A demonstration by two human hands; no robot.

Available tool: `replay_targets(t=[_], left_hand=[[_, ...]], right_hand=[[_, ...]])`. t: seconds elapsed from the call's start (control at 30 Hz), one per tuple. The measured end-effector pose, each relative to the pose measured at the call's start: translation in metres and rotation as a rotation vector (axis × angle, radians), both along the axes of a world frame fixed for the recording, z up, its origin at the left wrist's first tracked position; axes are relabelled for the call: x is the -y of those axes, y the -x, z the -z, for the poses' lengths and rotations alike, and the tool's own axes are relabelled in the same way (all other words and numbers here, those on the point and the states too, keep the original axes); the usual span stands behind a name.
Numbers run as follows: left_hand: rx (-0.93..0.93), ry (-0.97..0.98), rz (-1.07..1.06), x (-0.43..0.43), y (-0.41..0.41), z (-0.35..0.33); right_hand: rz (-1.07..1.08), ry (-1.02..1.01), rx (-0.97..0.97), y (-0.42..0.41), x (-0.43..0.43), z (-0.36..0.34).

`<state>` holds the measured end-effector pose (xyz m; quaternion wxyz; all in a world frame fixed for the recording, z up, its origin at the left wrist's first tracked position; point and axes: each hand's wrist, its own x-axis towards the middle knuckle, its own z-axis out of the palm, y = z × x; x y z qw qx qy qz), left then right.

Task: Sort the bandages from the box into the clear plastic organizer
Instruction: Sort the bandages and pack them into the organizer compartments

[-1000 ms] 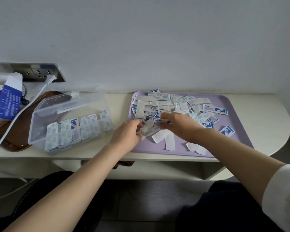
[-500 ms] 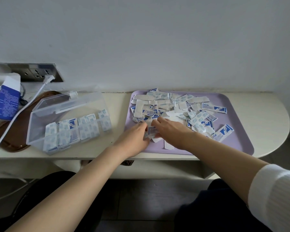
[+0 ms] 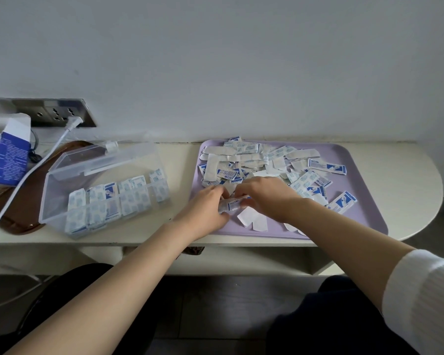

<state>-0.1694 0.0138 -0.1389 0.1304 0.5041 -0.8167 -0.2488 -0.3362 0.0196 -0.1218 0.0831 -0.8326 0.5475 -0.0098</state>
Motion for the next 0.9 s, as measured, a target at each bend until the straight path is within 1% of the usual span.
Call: replay_targets(t=[0.1, 0.2, 0.27, 0.37, 0.47, 0.6, 0.7, 0.73, 0.87, 0.9], left_hand=[[0.008, 0.062, -0.042, -0.003, 0.003, -0.002], [0.093, 0.137, -0.070, -0.003, 0.001, -0.003], [0.144, 0.157, -0.074, -0.002, -0.004, -0.001], [0.189, 0.140, -0.057, -0.001, -0.010, 0.002], [0.131, 0.067, -0.022, -0.002, -0.010, 0.007], [0.026, 0.020, 0.023, -0.006, -0.005, 0.008], [0.029, 0.068, -0.009, -0.010, -0.006, 0.007], [0.064, 0.088, -0.016, -0.011, -0.006, 0.008], [0.336, 0.213, -0.015, -0.015, -0.010, 0.009], [0.365, 0.227, -0.011, -0.015, -0.011, 0.010]], right_hand=[[0.059, 0.012, 0.081, -0.004, 0.000, -0.001], [0.168, -0.050, 0.214, -0.004, 0.001, 0.003], [0.252, -0.139, 0.336, -0.003, 0.002, 0.011], [0.350, -0.236, 0.504, -0.005, -0.002, 0.020], [0.363, -0.250, 0.592, -0.014, -0.006, 0.024], [0.315, -0.223, 0.609, -0.024, -0.009, 0.023], [0.258, -0.133, 0.554, -0.022, -0.005, 0.024], [0.235, -0.106, 0.543, -0.021, -0.005, 0.024], [0.168, -0.027, 0.562, -0.021, -0.006, 0.025], [0.163, -0.009, 0.515, -0.020, -0.005, 0.024]])
